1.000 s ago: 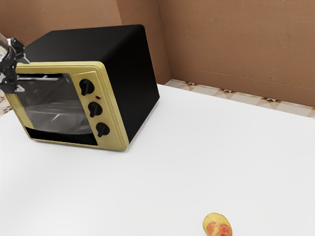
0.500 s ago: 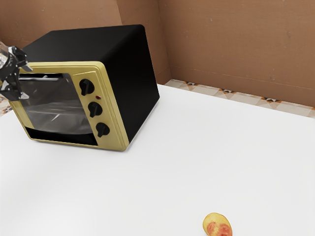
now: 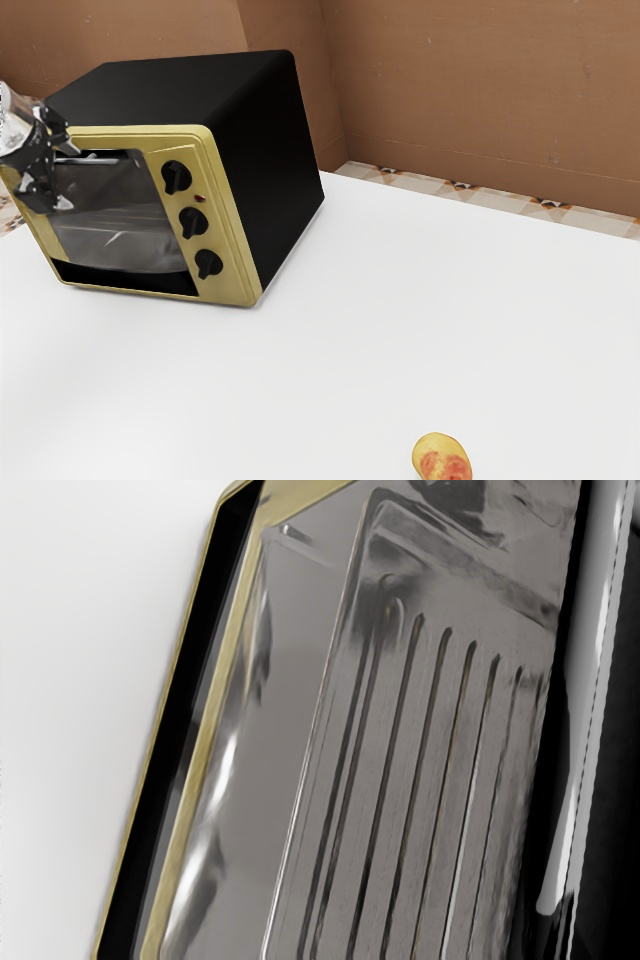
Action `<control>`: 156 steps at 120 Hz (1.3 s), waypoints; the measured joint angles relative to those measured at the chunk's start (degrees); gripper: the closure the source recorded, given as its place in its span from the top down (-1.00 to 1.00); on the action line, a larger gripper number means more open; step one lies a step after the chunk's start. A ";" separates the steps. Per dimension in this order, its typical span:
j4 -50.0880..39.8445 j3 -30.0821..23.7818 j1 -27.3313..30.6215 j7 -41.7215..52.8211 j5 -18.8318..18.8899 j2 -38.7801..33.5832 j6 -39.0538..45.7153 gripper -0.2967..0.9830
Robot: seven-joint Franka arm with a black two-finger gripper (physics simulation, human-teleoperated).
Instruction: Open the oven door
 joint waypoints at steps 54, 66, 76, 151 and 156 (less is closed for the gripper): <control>-4.18 -0.04 0.27 0.22 -2.36 -1.66 1.19 0.53; -9.67 -0.14 0.58 0.24 -2.39 -6.67 2.66 0.53; -15.59 -0.10 0.87 0.26 -2.33 -12.21 3.73 0.53; -8.17 -20.75 -9.37 -5.50 1.43 -31.93 -11.45 0.53; 0.79 -23.79 -18.05 -8.16 0.22 -20.94 -15.87 0.53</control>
